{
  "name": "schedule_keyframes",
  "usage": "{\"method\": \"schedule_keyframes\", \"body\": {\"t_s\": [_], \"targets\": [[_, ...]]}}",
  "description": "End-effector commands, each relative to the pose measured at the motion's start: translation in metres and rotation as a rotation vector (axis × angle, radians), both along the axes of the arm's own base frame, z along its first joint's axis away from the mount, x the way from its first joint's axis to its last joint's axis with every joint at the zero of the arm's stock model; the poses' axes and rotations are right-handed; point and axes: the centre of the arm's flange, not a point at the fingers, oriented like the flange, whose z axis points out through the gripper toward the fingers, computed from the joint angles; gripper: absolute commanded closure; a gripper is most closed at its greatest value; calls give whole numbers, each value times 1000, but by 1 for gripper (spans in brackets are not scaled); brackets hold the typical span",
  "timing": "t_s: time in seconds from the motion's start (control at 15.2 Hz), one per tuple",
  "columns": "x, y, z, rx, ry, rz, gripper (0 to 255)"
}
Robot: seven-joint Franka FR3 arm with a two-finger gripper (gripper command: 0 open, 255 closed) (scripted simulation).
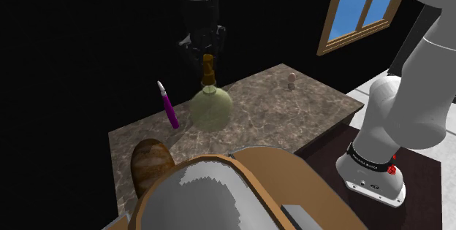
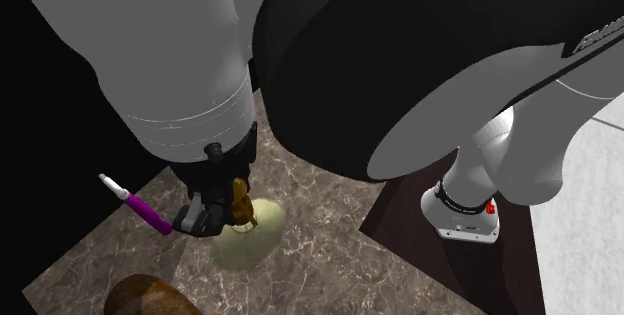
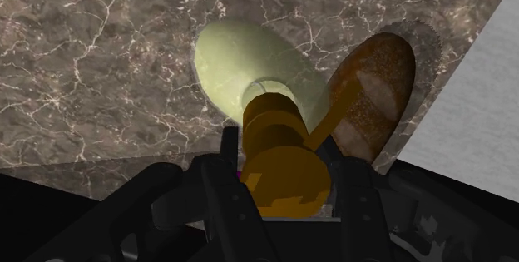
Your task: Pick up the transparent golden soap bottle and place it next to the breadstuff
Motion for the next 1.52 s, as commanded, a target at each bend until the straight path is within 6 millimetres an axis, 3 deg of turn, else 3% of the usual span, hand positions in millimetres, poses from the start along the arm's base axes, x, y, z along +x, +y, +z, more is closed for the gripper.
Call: {"method": "schedule_keyframes", "body": {"t_s": [0.0,1.45], "targets": [[0,0,-10,1,-1,0,255],[0,0,-126,1,-1,0,255]]}}
